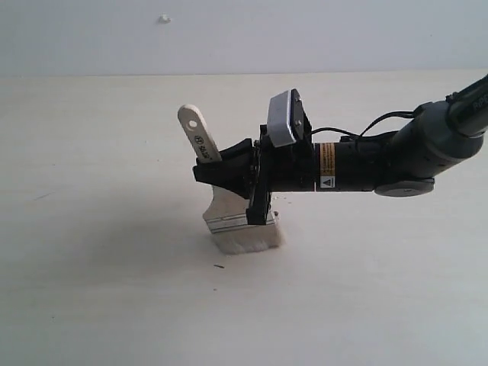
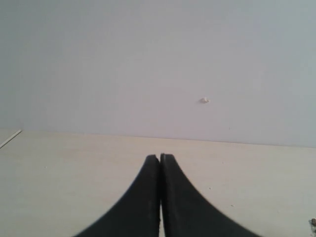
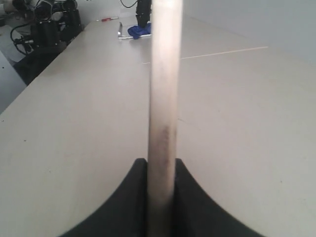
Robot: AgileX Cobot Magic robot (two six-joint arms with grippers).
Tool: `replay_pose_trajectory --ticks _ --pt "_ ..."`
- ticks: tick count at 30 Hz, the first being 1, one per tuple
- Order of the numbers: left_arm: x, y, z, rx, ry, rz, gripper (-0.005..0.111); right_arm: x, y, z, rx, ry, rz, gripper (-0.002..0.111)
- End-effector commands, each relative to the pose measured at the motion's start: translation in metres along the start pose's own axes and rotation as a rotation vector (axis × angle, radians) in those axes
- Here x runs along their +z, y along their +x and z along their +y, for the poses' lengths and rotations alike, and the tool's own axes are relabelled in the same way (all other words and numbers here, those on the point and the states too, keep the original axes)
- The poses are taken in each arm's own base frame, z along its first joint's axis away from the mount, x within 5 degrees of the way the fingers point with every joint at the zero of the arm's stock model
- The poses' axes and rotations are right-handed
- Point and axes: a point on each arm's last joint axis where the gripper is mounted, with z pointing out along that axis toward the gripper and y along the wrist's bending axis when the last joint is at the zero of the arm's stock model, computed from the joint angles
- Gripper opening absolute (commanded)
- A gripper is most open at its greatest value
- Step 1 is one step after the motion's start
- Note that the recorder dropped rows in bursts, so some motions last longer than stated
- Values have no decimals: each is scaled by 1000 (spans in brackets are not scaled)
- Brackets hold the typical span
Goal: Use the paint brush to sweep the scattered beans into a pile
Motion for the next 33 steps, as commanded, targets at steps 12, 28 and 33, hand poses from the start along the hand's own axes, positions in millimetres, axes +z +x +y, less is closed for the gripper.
replay_pose_trajectory --ticks 12,28,33 --pt "0 0 0 5 6 -6 0 1 -30 -33 36 48 -63 0" --pt "0 0 0 5 6 -6 0 9 -93 11 99 -63 -107 0" --pt "0 0 0 5 6 -6 0 37 -75 29 99 99 -156 0"
